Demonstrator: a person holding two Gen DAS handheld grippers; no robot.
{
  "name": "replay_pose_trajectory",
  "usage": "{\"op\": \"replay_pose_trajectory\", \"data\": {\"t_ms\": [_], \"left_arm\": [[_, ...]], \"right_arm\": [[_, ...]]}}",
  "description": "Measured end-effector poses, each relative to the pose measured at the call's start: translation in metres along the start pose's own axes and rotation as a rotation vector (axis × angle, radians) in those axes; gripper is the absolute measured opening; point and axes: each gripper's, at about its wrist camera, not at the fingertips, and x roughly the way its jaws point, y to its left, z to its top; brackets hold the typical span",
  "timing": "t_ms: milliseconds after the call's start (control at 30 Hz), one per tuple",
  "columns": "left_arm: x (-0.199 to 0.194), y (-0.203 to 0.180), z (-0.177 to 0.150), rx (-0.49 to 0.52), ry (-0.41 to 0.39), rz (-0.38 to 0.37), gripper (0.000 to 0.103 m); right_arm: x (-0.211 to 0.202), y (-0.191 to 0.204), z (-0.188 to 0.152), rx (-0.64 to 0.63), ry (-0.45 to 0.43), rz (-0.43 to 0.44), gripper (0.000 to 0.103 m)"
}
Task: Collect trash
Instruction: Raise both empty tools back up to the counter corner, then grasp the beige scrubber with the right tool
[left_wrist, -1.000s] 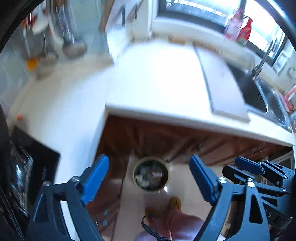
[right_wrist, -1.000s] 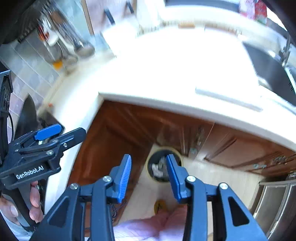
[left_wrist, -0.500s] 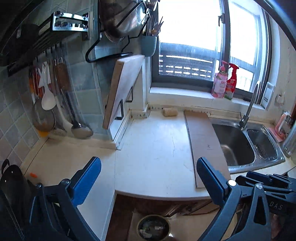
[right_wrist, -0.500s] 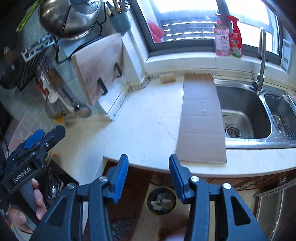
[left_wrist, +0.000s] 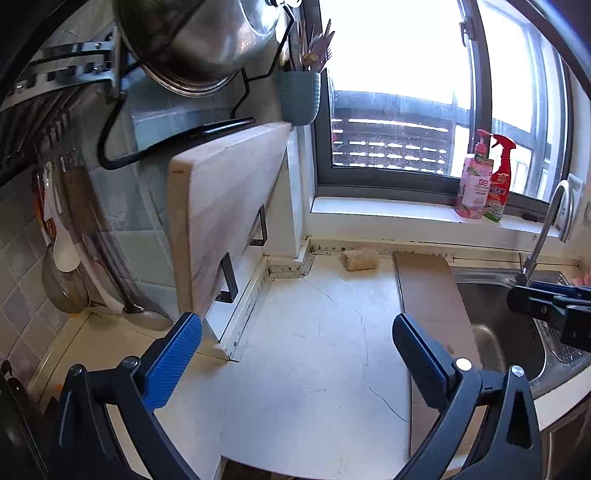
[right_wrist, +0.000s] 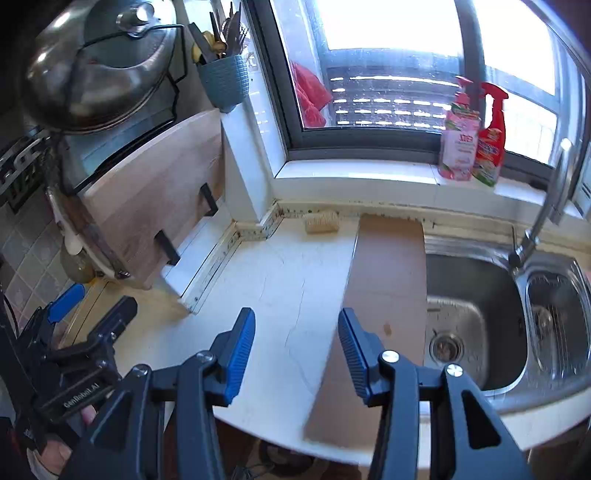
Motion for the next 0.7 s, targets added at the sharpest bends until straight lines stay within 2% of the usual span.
{"op": "replay_pose_trajectory", "data": {"t_ms": [200,367,500,600,700], "left_arm": [[0.082,-0.036,0.038,0.026,0.03,0.064,0.102],[0.152,-0.062,0.053,0.035,0.055,0.115,0.102],[0.201,-0.07,0.051,0.048,0.095,0.176,0.102],[0.232,-0.064,0.046,0.048,0.135,0.235,0.102],[0.25,-0.05,0.039,0.022,0.175,0.262,0.102]], "right_arm": [[0.065,-0.032,0.06,-0.029,0.013,0.03,0.047],[0.146,-0.064,0.1,0.015,0.064,0.079,0.047],[0.226,-0.089,0.118,0.098,0.162,0.137,0.047],[0.282,-0.104,0.123,0.175,0.222,0.161,0.047],[0.331,-0.118,0.124,0.261,0.285,0.175,0.047]]}}
